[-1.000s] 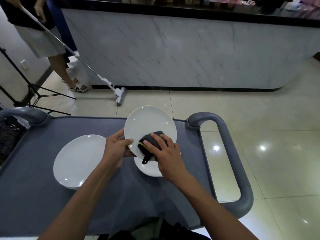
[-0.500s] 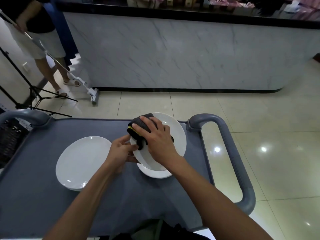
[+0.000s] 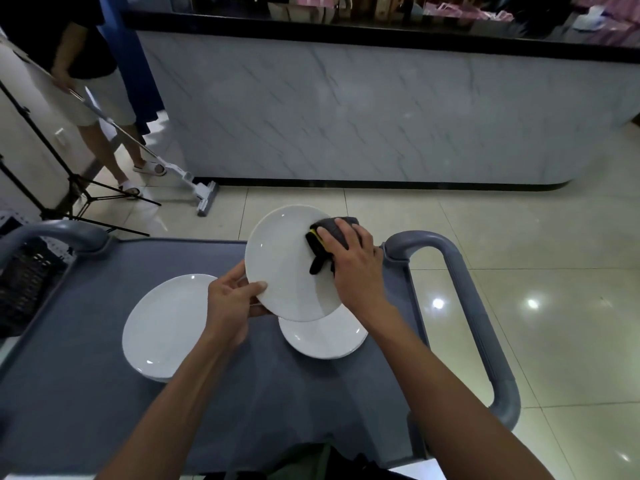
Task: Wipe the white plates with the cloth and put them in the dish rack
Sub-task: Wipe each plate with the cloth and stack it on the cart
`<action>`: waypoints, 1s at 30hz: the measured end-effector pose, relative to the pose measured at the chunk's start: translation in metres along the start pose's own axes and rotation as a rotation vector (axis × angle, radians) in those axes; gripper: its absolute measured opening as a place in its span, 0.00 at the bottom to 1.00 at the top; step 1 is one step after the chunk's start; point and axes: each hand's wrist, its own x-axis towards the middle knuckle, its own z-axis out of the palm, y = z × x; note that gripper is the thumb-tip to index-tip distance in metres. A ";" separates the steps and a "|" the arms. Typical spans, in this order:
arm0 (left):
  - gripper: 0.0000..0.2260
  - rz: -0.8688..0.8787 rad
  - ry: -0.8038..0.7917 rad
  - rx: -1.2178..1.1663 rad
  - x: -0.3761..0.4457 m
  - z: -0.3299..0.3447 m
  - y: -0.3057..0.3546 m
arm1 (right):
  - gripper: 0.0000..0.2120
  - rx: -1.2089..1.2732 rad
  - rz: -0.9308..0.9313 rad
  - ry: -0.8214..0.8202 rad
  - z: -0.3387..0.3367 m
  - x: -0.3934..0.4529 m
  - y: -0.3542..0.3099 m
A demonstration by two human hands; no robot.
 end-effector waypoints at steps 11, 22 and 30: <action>0.20 0.039 0.067 -0.005 0.004 0.012 0.012 | 0.33 0.198 -0.163 -0.036 0.018 -0.055 -0.045; 0.20 0.025 0.061 0.001 0.003 0.003 0.009 | 0.35 0.173 -0.164 0.029 0.022 -0.066 -0.039; 0.22 0.011 -0.011 0.046 0.008 -0.006 0.008 | 0.34 0.078 -0.024 0.023 0.012 -0.045 -0.010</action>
